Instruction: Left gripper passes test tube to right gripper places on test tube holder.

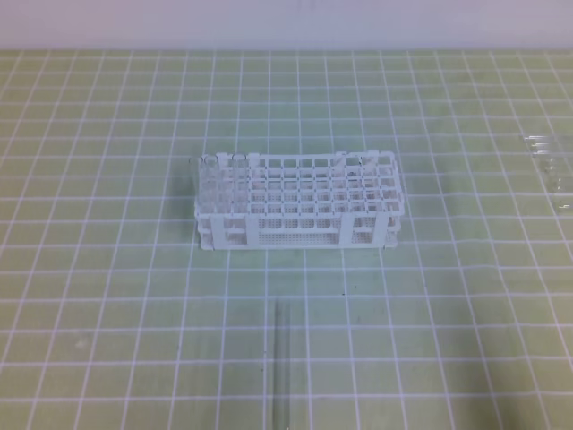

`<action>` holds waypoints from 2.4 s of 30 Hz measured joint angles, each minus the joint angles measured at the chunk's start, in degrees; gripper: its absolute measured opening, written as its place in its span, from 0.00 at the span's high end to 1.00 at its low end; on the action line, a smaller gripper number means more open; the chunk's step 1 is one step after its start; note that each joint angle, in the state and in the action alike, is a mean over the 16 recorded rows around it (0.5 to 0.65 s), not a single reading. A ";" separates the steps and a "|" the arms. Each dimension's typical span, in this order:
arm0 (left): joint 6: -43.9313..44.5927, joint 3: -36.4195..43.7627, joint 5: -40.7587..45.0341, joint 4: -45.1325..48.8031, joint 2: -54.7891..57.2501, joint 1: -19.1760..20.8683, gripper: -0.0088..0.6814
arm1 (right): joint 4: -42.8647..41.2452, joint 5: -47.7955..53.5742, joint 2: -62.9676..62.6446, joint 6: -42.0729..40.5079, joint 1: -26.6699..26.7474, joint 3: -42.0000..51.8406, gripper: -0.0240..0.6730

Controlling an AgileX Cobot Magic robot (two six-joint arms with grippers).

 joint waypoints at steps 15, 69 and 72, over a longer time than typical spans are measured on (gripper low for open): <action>-2.83 -1.91 0.60 -2.13 1.02 -0.04 0.99 | 9.82 -1.34 0.93 0.02 0.00 -2.48 0.99; -14.71 -63.00 43.07 6.71 89.55 -45.29 0.92 | -6.96 47.11 42.41 -0.58 1.39 -42.89 0.99; -14.26 -64.48 44.12 7.06 91.70 -45.79 0.84 | -7.35 47.10 42.41 -0.78 1.93 -42.89 0.99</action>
